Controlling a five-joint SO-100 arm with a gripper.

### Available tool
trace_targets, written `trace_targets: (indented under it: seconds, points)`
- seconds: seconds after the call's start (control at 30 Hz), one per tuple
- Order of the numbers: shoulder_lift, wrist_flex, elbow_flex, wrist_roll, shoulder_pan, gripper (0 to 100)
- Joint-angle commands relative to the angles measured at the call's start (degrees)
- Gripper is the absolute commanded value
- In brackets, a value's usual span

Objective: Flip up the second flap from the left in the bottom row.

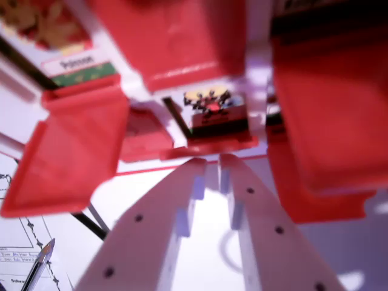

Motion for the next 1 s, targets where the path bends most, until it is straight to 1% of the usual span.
trace_targets:
  seconds: [0.0, 0.33, 0.53, 0.73, 0.97]
  points:
    - [1.8, -1.7, -7.1, -0.7, 0.4, 2]
    - [2.2, -1.1, -7.5, -1.1, 0.6, 2]
    - [4.7, 1.5, -7.2, -0.1, 0.0, 2]
    - [8.4, 2.5, -4.7, 1.1, -0.7, 2]
    - [14.3, 3.5, -1.1, 1.4, -1.4, 2]
